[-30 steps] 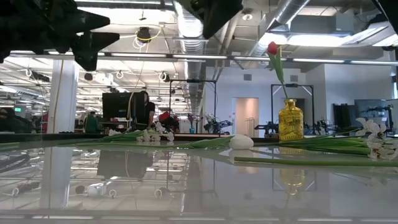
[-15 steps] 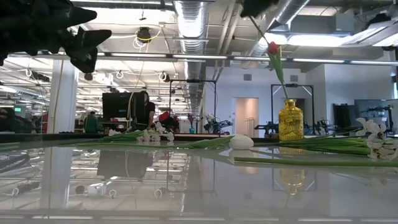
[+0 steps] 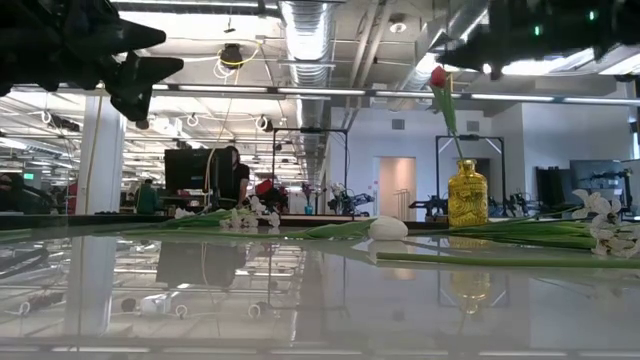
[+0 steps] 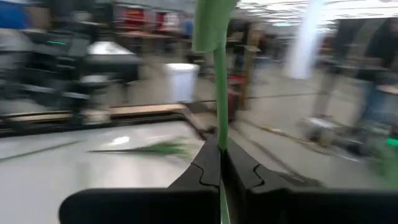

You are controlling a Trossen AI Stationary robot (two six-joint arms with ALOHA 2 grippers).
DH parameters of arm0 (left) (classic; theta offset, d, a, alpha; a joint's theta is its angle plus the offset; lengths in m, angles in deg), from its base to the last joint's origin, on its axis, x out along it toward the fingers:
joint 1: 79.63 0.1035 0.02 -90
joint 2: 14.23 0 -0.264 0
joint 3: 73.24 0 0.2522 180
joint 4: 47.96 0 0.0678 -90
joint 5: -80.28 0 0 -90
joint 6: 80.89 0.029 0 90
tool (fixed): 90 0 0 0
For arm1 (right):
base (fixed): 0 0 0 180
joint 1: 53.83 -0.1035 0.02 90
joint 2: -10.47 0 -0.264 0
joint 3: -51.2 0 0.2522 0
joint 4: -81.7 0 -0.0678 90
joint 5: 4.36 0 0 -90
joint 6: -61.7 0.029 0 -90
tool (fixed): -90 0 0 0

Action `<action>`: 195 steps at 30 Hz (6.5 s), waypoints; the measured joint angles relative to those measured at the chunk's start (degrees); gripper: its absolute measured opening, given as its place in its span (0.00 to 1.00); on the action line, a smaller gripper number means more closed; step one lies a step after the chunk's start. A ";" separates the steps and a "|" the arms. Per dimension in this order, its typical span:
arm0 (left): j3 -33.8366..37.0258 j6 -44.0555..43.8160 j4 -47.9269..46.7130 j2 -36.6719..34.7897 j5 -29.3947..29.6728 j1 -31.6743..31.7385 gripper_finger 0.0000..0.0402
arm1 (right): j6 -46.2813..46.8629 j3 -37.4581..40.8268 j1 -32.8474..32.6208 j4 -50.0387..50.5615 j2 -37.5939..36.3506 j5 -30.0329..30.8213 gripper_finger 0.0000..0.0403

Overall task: Sort flowers into vase by color
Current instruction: Put the top black flower into the yellow flower vase, then put the red flower into the yellow flower vase

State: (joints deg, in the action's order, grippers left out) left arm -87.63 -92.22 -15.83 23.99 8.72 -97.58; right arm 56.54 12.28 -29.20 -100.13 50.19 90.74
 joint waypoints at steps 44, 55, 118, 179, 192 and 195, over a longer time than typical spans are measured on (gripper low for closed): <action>0.03 0.04 -1.62 0.00 7.41 0.04 0.43 | 13.44 6.72 7.38 3.54 -3.39 10.01 0.07; 0.03 -0.75 -1.57 0.00 7.43 0.04 0.43 | 16.30 6.72 7.27 5.54 -3.03 9.85 0.20; 0.03 0.16 -2.93 -0.02 7.43 0.04 0.43 | 42.83 -61.08 -27.50 59.98 31.59 -27.80 0.58; 0.03 2.08 -6.97 0.00 -0.46 0.04 0.43 | 42.89 -65.46 -52.09 85.98 84.18 -17.17 0.45; 0.03 2.03 -6.97 0.00 -0.53 0.04 0.43 | 42.85 -62.20 -51.43 81.43 82.38 -17.99 0.04; 0.03 2.07 -7.43 0.02 -0.18 0.04 0.43 | 43.04 -62.18 -50.89 78.30 80.33 -15.76 0.06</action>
State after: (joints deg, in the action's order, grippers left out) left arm -87.60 -90.16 -23.25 24.00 8.54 -97.54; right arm 99.58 -49.89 -80.09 -21.83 130.52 74.98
